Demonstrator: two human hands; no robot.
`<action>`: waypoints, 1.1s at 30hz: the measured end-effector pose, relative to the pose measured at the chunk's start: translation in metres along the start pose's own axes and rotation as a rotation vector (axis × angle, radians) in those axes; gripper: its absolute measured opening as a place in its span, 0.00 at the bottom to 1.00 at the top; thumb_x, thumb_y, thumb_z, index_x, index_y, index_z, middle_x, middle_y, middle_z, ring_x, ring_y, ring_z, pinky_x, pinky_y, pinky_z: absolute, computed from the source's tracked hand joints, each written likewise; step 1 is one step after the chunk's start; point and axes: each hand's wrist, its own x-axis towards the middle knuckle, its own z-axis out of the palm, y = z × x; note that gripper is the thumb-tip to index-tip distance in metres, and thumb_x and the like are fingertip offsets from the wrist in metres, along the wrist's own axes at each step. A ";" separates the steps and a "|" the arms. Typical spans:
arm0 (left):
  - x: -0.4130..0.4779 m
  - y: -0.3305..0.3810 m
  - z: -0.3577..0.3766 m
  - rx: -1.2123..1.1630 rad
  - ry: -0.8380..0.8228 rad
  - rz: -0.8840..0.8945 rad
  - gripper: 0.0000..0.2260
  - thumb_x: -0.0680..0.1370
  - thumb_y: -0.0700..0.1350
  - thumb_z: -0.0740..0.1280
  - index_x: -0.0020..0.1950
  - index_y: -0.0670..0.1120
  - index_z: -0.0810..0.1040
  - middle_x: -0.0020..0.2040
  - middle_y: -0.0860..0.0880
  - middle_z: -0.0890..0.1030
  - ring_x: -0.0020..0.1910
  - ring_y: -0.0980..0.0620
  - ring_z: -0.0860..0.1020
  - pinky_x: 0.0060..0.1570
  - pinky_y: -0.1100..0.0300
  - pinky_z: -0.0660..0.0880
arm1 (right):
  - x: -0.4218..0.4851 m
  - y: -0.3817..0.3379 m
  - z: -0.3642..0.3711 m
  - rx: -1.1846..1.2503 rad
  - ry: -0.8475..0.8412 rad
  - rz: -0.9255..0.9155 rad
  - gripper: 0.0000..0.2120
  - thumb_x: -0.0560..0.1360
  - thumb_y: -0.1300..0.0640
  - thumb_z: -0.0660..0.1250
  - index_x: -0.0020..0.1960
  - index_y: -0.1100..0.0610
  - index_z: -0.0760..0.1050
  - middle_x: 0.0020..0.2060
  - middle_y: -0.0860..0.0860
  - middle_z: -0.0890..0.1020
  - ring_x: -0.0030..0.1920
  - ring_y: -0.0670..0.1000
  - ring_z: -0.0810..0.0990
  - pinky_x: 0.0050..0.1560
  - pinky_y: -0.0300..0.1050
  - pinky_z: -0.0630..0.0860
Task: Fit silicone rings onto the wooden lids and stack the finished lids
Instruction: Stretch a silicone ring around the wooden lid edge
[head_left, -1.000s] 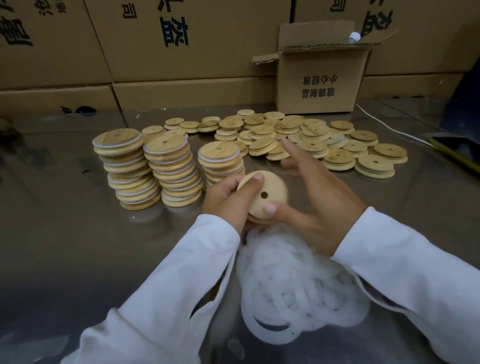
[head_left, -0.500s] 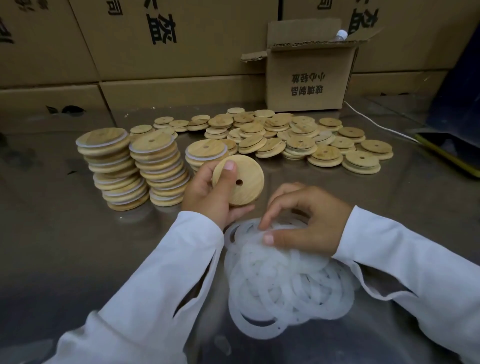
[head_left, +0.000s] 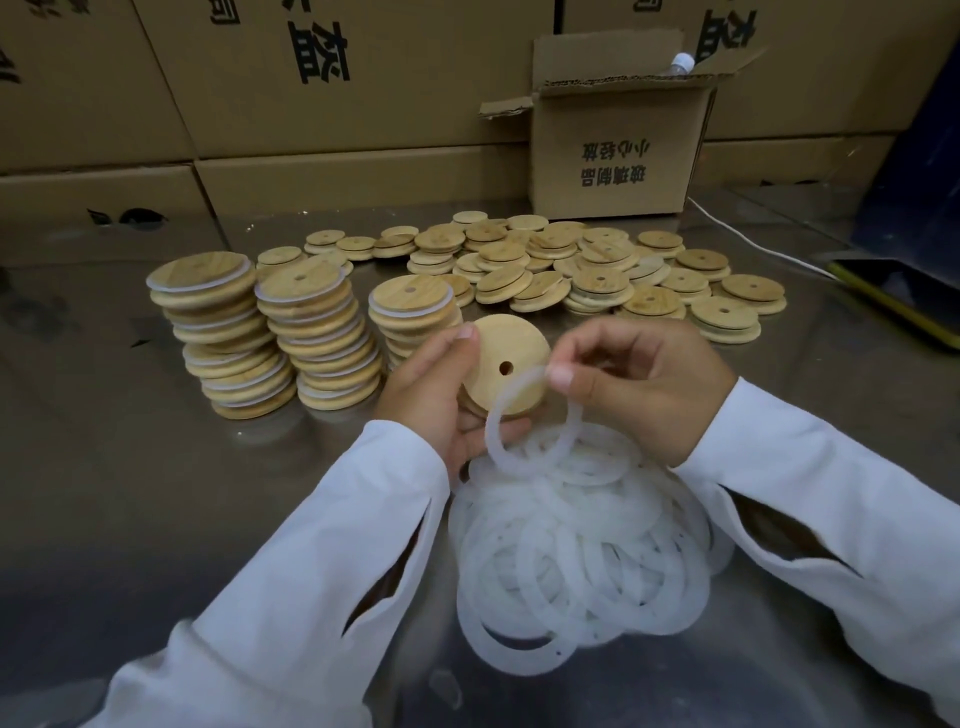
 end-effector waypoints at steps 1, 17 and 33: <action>-0.001 -0.001 0.001 0.001 -0.026 -0.021 0.10 0.77 0.46 0.62 0.56 0.46 0.77 0.53 0.39 0.80 0.43 0.41 0.82 0.37 0.46 0.81 | 0.001 0.001 0.000 0.009 0.066 -0.006 0.02 0.66 0.58 0.70 0.36 0.53 0.78 0.31 0.45 0.80 0.34 0.42 0.76 0.39 0.33 0.74; -0.010 -0.005 0.005 0.260 -0.279 0.081 0.07 0.78 0.44 0.60 0.49 0.51 0.77 0.47 0.43 0.81 0.40 0.46 0.83 0.34 0.60 0.80 | 0.004 -0.003 0.003 0.016 0.253 0.016 0.07 0.69 0.63 0.70 0.36 0.53 0.76 0.32 0.54 0.78 0.32 0.44 0.75 0.36 0.33 0.74; -0.010 -0.005 0.004 0.230 -0.255 0.077 0.10 0.79 0.45 0.58 0.45 0.52 0.79 0.43 0.45 0.82 0.38 0.46 0.83 0.35 0.57 0.80 | 0.002 0.002 0.004 -0.191 0.283 -0.031 0.05 0.68 0.57 0.71 0.37 0.47 0.78 0.29 0.49 0.75 0.31 0.43 0.72 0.36 0.37 0.72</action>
